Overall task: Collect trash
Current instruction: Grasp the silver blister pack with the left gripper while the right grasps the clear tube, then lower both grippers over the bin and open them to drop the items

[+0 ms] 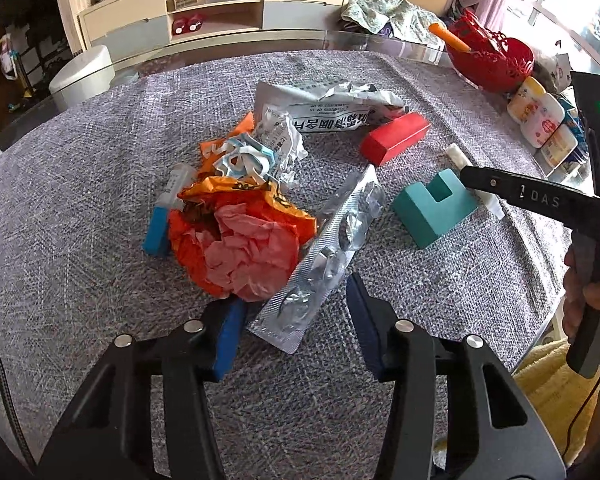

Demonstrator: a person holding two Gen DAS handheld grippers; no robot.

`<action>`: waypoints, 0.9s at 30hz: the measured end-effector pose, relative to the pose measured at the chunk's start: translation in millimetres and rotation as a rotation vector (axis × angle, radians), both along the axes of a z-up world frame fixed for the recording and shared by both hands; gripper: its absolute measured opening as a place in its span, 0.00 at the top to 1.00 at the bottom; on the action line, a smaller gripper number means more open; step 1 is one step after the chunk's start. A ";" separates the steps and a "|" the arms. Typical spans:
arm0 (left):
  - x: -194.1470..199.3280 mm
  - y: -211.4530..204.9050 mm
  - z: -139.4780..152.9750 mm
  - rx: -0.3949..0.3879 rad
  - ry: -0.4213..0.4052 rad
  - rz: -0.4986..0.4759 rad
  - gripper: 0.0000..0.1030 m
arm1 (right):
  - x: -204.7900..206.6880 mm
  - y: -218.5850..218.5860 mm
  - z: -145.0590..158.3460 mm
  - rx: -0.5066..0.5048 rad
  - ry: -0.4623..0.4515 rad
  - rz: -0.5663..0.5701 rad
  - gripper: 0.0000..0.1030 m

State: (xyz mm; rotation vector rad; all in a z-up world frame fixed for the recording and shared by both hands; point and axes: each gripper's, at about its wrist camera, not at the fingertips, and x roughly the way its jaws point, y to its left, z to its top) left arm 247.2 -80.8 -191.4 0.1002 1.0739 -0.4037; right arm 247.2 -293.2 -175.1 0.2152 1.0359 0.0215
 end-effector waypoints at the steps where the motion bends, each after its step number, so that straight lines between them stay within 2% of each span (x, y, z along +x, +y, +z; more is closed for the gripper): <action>1: -0.7 0.6 0.3 0.002 -0.001 0.000 0.64 | -0.4 -0.3 -0.2 0.000 -0.001 -0.002 0.65; 3: -2.6 0.7 0.9 -0.009 0.006 -0.003 0.71 | -1.9 -2.4 -0.3 -0.013 -0.001 -0.005 0.70; 7: -7.3 2.1 0.6 -0.006 0.006 0.001 0.72 | -5.0 -8.2 -0.8 -0.029 0.005 -0.008 0.85; 18: -47.0 5.0 1.4 0.003 0.011 -0.011 0.74 | -51.8 -0.6 1.2 -0.031 0.036 0.022 0.85; 27: -104.3 21.1 4.5 -0.021 0.029 0.010 0.74 | -111.0 21.6 4.7 -0.003 0.048 0.079 0.86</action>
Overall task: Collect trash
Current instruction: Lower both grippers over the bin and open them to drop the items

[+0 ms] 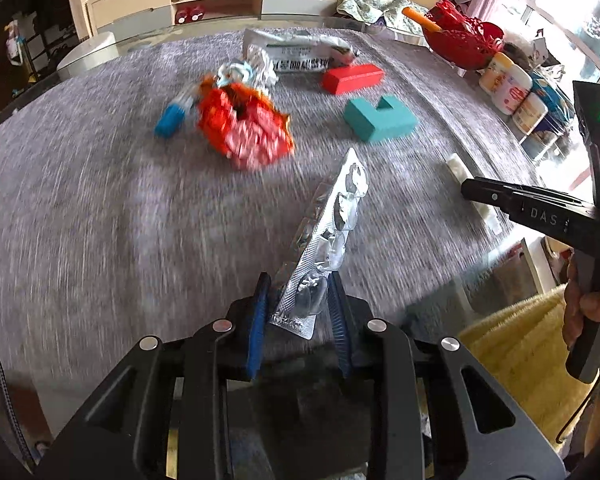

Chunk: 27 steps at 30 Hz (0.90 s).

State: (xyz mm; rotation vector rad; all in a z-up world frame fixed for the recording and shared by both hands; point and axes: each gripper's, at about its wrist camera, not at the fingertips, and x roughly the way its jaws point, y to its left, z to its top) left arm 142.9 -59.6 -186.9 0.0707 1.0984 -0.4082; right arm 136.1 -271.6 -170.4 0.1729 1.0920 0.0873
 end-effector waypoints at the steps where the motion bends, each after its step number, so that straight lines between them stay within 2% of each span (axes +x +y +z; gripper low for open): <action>1: -8.0 2.7 0.9 -0.002 -0.001 0.004 0.74 | -5.3 2.5 0.7 -0.001 -0.001 0.007 0.86; 10: -77.5 20.0 12.9 -0.001 -0.034 0.023 0.74 | -68.5 37.4 11.7 0.019 -0.025 0.080 0.86; 14: -104.3 25.7 13.2 0.000 -0.037 0.027 0.74 | -95.7 49.4 7.8 0.031 -0.010 0.111 0.86; 20: -133.9 31.8 -15.8 0.014 0.024 0.033 0.74 | -119.6 65.2 -16.6 0.048 0.051 0.135 0.86; 27: -139.0 33.2 -51.0 0.019 0.090 0.046 0.74 | -128.3 76.6 -50.7 0.080 0.131 0.132 0.86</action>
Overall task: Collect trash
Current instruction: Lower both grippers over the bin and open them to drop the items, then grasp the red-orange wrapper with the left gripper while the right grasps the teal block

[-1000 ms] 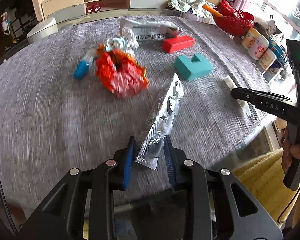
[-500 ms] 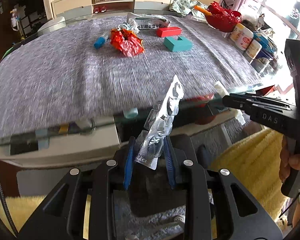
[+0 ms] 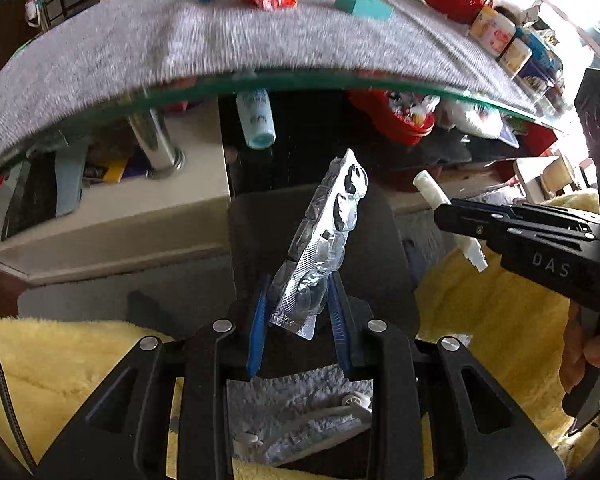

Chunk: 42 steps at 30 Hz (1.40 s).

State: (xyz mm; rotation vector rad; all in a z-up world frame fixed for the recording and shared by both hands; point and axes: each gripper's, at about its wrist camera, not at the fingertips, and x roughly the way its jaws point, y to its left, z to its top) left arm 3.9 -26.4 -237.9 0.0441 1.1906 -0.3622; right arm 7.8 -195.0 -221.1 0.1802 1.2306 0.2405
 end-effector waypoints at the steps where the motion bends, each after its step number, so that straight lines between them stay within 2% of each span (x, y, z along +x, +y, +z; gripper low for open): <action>1: -0.2 -0.2 -3.3 0.005 0.003 0.000 0.74 | -0.8 0.6 -5.1 0.008 0.014 -0.002 0.86; 9: -1.5 -3.7 -31.6 0.009 0.068 -0.020 0.72 | -0.2 9.3 -20.5 0.007 0.047 0.006 0.86; 16: 2.4 -3.3 -38.1 0.008 0.102 -0.026 0.71 | 9.0 11.7 -29.5 -0.015 0.075 0.000 0.82; 18: 4.2 -2.7 -38.0 0.010 0.103 -0.024 0.70 | 10.6 11.0 -29.0 -0.022 0.074 -0.006 0.73; 19: 5.5 -2.7 -37.7 0.011 0.101 -0.021 0.67 | 11.8 9.9 -27.7 -0.028 0.068 -0.010 0.57; 20: 6.5 -2.3 -37.0 0.012 0.099 -0.018 0.63 | 12.8 8.6 -26.0 -0.034 0.060 -0.016 0.47; 22: 9.5 -1.5 -33.4 0.022 0.085 -0.008 0.42 | 15.8 5.4 -23.4 -0.038 0.053 -0.025 0.44; 24: 12.6 -1.1 -28.9 0.033 0.068 -0.006 0.37 | 18.6 1.9 -20.3 -0.038 0.047 -0.035 0.37; 26: 16.5 -0.1 -23.8 0.038 0.057 0.001 0.28 | 21.4 -1.5 -15.3 -0.049 0.031 -0.047 0.20; 28: 19.0 0.9 -18.7 0.049 0.040 0.008 0.15 | 24.0 -5.4 -10.0 -0.065 0.013 -0.069 0.07; 31: 22.4 3.5 -8.0 0.055 0.016 0.017 0.08 | 28.0 -11.7 -1.7 -0.074 -0.006 -0.084 0.04; 42: 46.4 13.8 46.6 0.038 -0.100 0.060 0.08 | 56.5 -36.4 59.7 -0.079 -0.156 -0.149 0.04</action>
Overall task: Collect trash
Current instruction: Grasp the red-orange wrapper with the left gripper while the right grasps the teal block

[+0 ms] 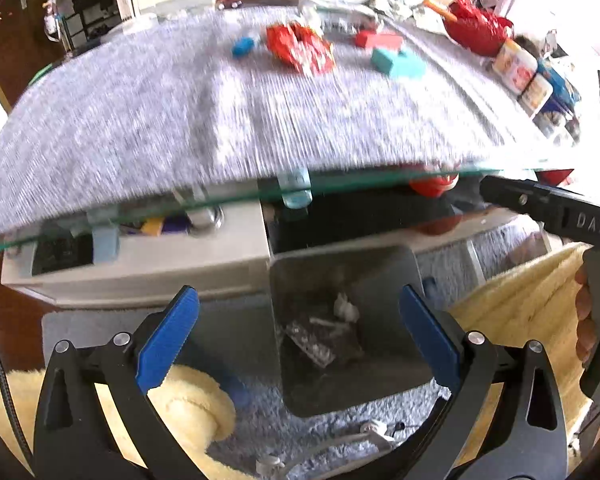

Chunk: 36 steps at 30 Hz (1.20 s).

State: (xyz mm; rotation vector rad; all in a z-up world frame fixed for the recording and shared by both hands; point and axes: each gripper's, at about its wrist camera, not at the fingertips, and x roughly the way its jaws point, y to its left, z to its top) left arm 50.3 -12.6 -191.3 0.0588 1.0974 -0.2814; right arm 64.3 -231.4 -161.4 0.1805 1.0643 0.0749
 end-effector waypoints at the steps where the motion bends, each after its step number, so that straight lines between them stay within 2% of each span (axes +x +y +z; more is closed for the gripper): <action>1: 3.7 0.3 3.4 -0.001 -0.006 0.001 0.08 | 6.0 -2.1 4.4 -0.008 -0.013 -0.003 0.04; 11: 62.9 1.3 13.2 0.016 -0.020 0.009 0.08 | 67.9 -10.8 11.0 -0.026 -0.044 -0.029 0.04; 20: 113.4 -5.9 8.6 0.015 -0.004 0.019 0.08 | 125.1 -7.4 -5.0 -0.051 -0.028 -0.022 0.04; 24: 130.8 -13.3 5.1 0.014 0.005 0.015 0.08 | 140.3 -9.0 -14.5 -0.032 -0.012 -0.024 0.04; 30: 150.9 -20.5 2.0 0.008 0.010 0.012 0.08 | 152.5 -2.0 -19.1 -0.067 -0.023 -0.007 0.05; 33: 161.1 -25.5 2.1 0.006 0.010 0.010 0.08 | 159.8 -1.4 -19.0 -0.108 -0.040 -0.007 0.14; 36: 172.4 -31.8 3.8 -0.007 0.006 0.008 0.08 | 162.7 -7.1 -16.1 -0.107 -0.055 -0.024 0.30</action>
